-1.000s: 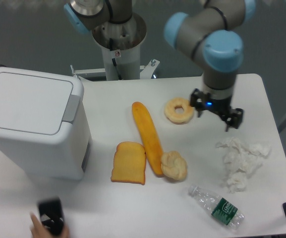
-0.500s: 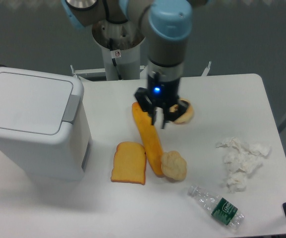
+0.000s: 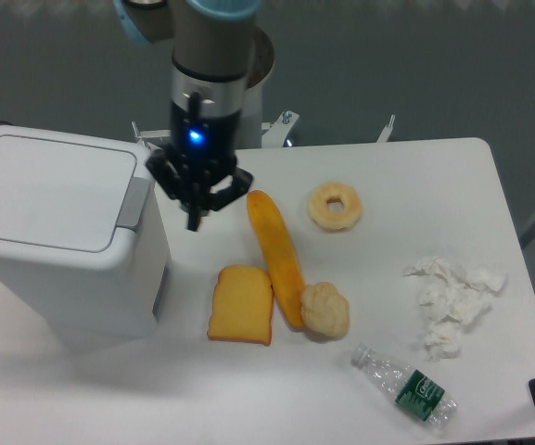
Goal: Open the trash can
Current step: 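Lower the gripper onto the trash can lid's hinge edge, then push the lid up and back with the gripper, then lift away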
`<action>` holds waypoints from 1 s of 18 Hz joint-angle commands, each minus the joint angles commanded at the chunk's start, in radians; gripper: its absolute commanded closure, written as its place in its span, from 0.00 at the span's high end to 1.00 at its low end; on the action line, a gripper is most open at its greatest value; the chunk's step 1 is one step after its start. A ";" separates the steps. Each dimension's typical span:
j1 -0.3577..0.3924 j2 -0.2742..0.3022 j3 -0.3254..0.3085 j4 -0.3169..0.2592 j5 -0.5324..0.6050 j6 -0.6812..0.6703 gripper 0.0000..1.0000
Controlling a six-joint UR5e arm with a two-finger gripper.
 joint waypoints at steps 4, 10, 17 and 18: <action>-0.028 0.029 -0.020 -0.005 -0.023 -0.017 0.03; -0.035 0.035 -0.046 -0.003 -0.032 -0.021 0.03; -0.016 0.031 -0.060 -0.005 -0.032 -0.012 0.03; -0.009 0.031 -0.060 -0.006 -0.032 -0.011 0.03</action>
